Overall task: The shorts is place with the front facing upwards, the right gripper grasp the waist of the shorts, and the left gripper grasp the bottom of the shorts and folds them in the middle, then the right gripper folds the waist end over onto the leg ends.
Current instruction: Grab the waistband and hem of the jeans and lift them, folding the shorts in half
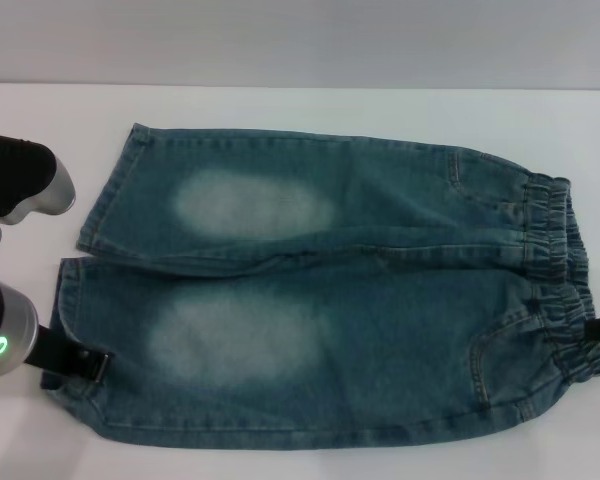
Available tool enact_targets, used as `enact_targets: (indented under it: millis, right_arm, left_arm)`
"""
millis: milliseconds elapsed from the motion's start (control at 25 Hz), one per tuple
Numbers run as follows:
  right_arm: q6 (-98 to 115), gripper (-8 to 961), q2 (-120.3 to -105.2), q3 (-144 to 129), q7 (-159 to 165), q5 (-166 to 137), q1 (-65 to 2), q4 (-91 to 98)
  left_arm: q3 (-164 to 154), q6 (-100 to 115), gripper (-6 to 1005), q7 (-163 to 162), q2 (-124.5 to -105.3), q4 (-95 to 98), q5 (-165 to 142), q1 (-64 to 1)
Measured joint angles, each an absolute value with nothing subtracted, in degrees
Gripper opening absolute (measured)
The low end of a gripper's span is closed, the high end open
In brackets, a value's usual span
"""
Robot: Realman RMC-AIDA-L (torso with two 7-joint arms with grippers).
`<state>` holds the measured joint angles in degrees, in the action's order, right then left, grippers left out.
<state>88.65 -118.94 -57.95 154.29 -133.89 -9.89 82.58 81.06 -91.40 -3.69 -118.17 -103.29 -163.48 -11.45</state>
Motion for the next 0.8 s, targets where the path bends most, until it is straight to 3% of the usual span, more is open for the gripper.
enact_targets:
  millis: [280, 520, 800]
  right_arm:
    - [88.67, 551, -118.75, -58.30, 154.39, -135.04, -10.44, 80.11]
    - [88.36, 721, -118.79, -58.44, 154.72, -137.31, -11.72, 78.58]
    - [88.02, 712, -118.84, -58.41, 154.87, -137.33, -12.62, 78.20]
  left_arm:
    - [81.20, -91.44, 16, -3.70, -118.12, -103.57, -163.48, -11.52]
    - [81.22, -91.43, 17, -3.70, -118.12, -103.62, -163.48, -11.63]
    - [81.26, -91.40, 19, -3.69, -118.12, -103.25, -163.48, -12.10]
